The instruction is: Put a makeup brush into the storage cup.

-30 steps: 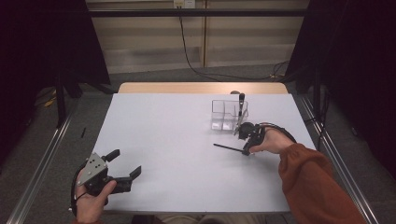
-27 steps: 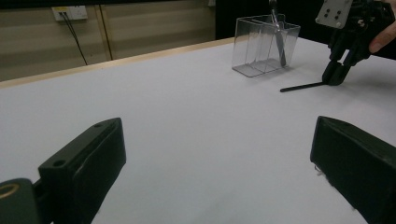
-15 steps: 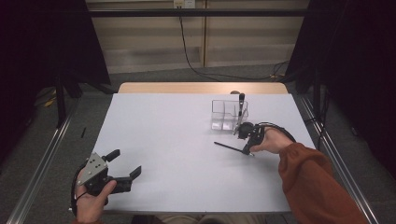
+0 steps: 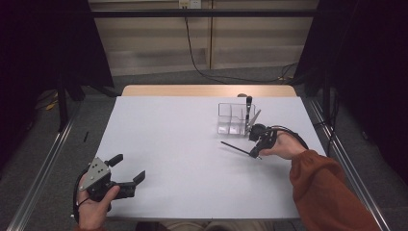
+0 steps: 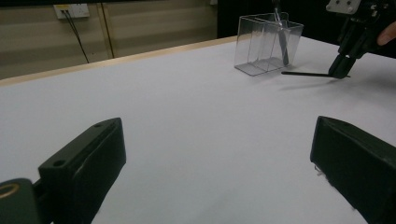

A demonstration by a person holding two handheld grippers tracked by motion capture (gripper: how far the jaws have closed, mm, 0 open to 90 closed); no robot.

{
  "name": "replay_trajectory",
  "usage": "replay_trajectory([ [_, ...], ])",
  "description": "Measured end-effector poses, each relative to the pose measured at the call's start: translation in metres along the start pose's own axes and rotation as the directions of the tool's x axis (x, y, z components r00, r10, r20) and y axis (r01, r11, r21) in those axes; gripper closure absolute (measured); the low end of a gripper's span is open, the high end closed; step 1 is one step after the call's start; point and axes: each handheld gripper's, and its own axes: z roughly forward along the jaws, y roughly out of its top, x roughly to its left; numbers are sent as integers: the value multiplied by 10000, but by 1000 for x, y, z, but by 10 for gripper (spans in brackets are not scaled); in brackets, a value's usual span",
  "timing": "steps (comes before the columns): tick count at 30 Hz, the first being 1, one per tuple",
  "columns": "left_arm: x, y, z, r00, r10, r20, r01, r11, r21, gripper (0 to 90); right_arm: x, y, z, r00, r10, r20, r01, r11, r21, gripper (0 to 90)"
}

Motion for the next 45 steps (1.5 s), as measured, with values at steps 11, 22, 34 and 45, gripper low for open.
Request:
replay_trajectory([
  [11,1,0,-1,10000,45,-30,-45,10000,-14,34,5,-12,-10,9989,441,-139,-455,9906,-1292,859],
  [22,1,1,-1,10000,-8,-22,8,10000,-30,34,14,-21,-20,9976,658,-233,-698,9471,-3133,859],
  [34,1,3,-4,10000,-37,80,36,10000,18,34,16,-31,-28,9942,979,-444,-1064,8378,-5356,859],
  [45,-3,7,-4,9990,32,443,-31,10000,-9,35,24,-32,-36,9948,545,-862,-956,7940,-6004,859],
])
